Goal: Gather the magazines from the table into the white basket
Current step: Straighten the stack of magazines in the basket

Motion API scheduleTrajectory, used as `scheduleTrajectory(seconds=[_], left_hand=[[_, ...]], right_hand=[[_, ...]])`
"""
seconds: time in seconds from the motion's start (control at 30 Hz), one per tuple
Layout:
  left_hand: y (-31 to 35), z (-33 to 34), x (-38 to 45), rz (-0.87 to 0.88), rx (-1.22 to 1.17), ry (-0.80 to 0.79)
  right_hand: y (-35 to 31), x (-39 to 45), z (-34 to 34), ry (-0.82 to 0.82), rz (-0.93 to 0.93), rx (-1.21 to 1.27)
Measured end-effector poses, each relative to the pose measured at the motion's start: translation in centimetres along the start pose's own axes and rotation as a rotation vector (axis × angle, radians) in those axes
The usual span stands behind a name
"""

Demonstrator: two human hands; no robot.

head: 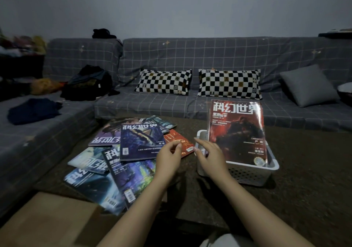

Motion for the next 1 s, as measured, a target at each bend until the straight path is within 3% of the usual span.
scheduleTrajectory(seconds=[0.17, 0.37, 0.5, 0.6, 0.67, 0.77, 0.83, 1.0], left_hand=[[-0.8, -0.8, 0.3, -0.032, -0.027, -0.037], [0.5, 3.2, 2.6, 0.054, -0.037, -0.133], [2.0, 8.8, 4.6, 0.107, -0.092, -0.242], [2.5, 12.3, 6.5, 0.163, -0.050, -0.267], [2.6, 13.7, 7.8, 0.174, -0.016, -0.232], [2.5, 15.3, 9.9, 0.050, -0.023, -0.191], [2.5, 16.0, 11.6, 0.068, 0.012, -0.172], [1.6, 17.0, 13.9, -0.075, -0.103, -0.212]], right_hand=[[0.4, 0.9, 1.6, -0.070, 0.026, -0.003], [4.1, 2.7, -3.1, 0.153, 0.032, -0.214], [9.0, 3.9, -6.6, 0.128, 0.190, -0.464], [12.1, 4.9, -8.9, 0.150, 0.305, -0.516], [13.4, 5.9, -9.9, 0.155, 0.337, -0.447], [14.1, 7.7, -10.6, 0.145, 0.348, -0.083], [14.4, 9.1, -10.9, 0.140, 0.340, 0.064], [15.9, 11.3, -11.4, 0.089, 0.517, 0.312]])
Point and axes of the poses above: each hand's wrist, its own x-axis towards the middle knuckle, its own z-axis out of the palm, y = z × x, the point moved 3 cm from there along x, towards the middle knuckle, and after that the axes turned 3 degrees about z, right-handed, at the moved point
